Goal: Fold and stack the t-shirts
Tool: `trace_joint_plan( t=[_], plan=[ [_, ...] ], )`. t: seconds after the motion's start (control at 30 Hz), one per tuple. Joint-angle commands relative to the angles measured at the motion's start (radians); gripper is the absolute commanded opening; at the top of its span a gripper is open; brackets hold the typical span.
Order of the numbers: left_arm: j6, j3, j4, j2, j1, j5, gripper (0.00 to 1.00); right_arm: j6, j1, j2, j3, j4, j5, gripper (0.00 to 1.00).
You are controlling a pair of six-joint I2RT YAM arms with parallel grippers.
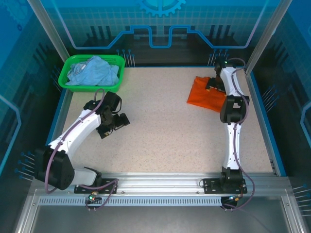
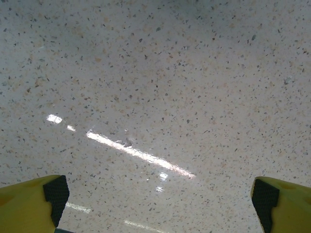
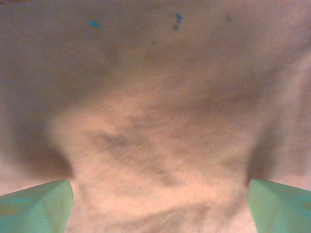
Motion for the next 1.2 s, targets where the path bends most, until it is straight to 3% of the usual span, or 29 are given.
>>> trace_joint_plan(
  t=[0.0,0.17,0.33,0.67,1.17],
  plan=[
    [-0.008,0.05,-0.05,0.023,0.008,0.016,0.99,-0.024,0.073,-0.244,-0.13,0.107,-0.04,0.92],
    [0.032,0.094,-0.054,0.058,0.008,0.022,0.99,0.092,0.136,-0.439,-0.505,0.221,-0.142,0.87],
    [0.073,0.118,-0.055,0.084,0.008,0.024,0.99,0.111,0.147,-0.402,-0.654,0.256,-0.144,0.82],
    [0.124,0.153,-0.071,0.105,0.021,0.015,0.99,0.017,0.06,-0.206,-0.547,0.179,-0.1,0.81],
    [0.119,0.181,-0.094,0.15,0.03,0.022,0.99,-0.078,-0.07,0.006,-0.153,0.004,0.013,0.84]
  ],
)
